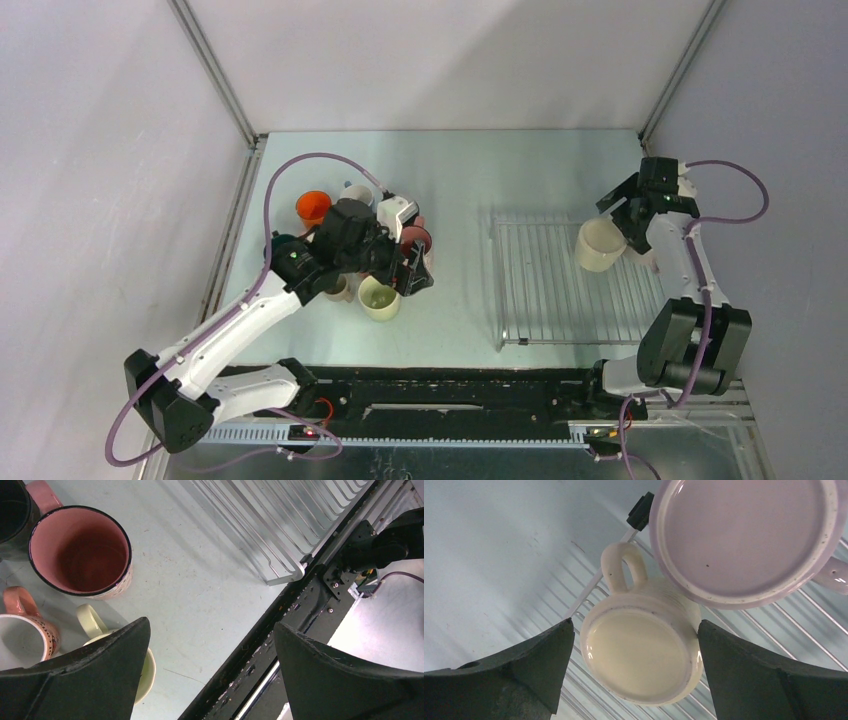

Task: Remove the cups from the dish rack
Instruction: Adjust the cup in the dish rack.

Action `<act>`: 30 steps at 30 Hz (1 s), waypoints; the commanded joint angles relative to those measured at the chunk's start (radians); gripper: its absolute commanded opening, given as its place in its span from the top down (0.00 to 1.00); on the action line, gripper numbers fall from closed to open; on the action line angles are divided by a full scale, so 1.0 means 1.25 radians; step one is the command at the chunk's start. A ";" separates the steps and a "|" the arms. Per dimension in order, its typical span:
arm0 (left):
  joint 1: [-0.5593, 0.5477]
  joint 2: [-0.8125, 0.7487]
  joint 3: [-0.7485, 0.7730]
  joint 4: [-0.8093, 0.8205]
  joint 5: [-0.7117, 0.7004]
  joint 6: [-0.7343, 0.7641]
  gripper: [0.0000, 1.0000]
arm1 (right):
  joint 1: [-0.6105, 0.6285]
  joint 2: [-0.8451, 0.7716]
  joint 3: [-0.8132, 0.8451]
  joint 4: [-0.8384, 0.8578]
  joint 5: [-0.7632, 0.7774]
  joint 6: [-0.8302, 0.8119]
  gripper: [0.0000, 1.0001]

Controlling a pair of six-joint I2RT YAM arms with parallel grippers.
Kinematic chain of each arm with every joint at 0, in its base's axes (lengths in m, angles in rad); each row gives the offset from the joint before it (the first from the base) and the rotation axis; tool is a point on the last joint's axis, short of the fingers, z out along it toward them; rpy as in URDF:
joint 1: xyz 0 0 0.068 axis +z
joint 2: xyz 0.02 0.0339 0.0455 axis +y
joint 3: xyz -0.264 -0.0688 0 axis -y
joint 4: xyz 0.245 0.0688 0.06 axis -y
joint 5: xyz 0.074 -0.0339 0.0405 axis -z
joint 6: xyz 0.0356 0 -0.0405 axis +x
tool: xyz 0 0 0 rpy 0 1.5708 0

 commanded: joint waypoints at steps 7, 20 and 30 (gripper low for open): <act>0.007 -0.016 -0.020 0.026 0.019 0.008 0.00 | 0.060 0.021 -0.030 0.033 -0.005 0.023 0.00; 0.006 -0.005 -0.022 0.025 0.020 0.008 0.00 | 0.089 0.030 -0.059 0.045 -0.018 0.020 0.01; 0.007 0.005 -0.023 0.025 0.022 0.006 0.00 | 0.026 -0.011 -0.152 0.086 -0.080 0.029 0.14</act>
